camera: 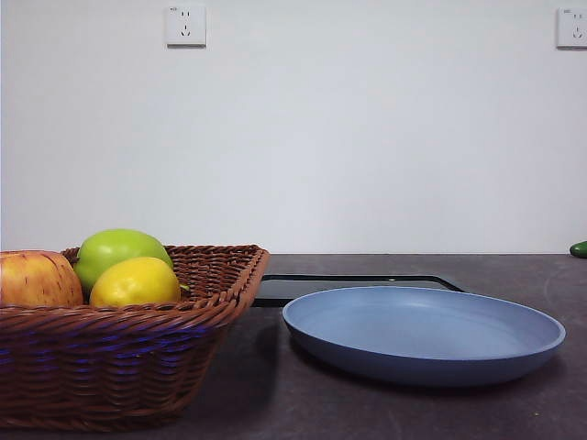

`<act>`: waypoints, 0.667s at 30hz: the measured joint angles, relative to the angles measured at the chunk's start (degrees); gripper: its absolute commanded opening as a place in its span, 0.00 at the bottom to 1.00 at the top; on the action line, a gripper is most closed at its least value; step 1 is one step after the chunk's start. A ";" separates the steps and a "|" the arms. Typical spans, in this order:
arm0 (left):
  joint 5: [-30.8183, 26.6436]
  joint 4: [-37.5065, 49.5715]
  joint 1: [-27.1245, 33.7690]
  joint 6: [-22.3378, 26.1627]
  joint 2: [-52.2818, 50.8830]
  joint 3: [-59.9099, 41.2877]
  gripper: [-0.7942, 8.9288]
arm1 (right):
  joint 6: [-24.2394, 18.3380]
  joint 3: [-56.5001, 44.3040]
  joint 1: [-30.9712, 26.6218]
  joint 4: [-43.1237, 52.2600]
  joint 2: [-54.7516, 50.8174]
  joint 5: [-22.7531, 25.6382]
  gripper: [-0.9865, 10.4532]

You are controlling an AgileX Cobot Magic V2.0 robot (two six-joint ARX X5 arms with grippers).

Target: Take the lemon from the basket,put the lemon in the plate,hand out the plate

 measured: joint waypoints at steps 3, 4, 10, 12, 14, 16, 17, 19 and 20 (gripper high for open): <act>2.01 -2.12 0.00 2.67 5.79 5.20 0.09 | -3.08 5.35 0.02 -4.42 4.09 -0.09 0.09; 3.30 -2.54 0.00 3.63 7.93 7.02 0.09 | -4.24 7.23 0.02 -6.36 5.73 -0.48 0.09; 10.23 -7.06 0.00 8.11 19.30 16.90 0.09 | -10.54 16.57 0.02 -17.18 16.02 -3.02 0.09; 11.56 -10.14 -0.02 9.60 22.88 19.82 0.09 | -12.70 18.95 0.00 -20.61 19.65 -3.02 0.10; 11.80 -14.67 -0.31 11.54 26.73 22.86 0.09 | -14.91 20.90 0.00 -23.87 23.63 -3.56 0.10; 11.78 -19.56 -0.85 13.75 30.53 25.57 0.09 | -16.59 22.10 0.00 -26.29 27.54 -6.14 0.10; 11.76 -21.46 -1.18 14.60 32.06 26.40 0.09 | -17.09 22.25 0.00 -26.84 29.20 -7.37 0.12; 11.76 -24.83 -1.88 16.11 34.42 27.26 0.09 | -17.86 22.27 0.02 -27.58 32.33 -8.94 0.17; 11.78 -26.27 -2.34 16.72 35.23 27.47 0.09 | -18.08 22.27 0.02 -27.85 33.83 -9.03 0.20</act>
